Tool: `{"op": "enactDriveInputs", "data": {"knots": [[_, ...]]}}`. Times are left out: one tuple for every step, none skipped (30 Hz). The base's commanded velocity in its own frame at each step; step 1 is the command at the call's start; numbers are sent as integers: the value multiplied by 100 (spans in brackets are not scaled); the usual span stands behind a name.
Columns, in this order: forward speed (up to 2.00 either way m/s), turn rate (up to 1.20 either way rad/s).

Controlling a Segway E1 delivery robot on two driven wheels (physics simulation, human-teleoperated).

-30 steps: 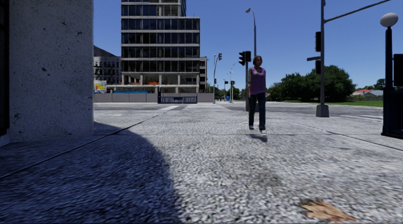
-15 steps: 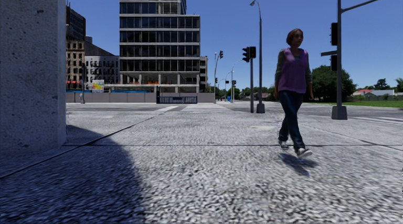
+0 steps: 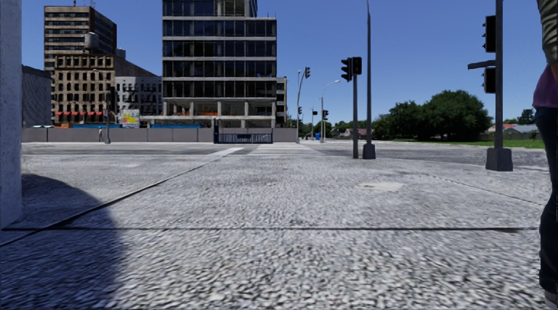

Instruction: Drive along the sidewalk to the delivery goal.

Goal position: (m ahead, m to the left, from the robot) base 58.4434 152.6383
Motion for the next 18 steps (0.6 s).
{"op": "enactDriveInputs", "data": {"knots": [[200, -20], [200, -22], [200, -22], [200, -22], [200, -22], [200, -22], [200, -22], [200, -22], [200, -22], [200, -22], [200, -22], [200, -22], [200, -22], [200, -22], [200, -22], [200, -22], [200, -22], [200, -22]]}}
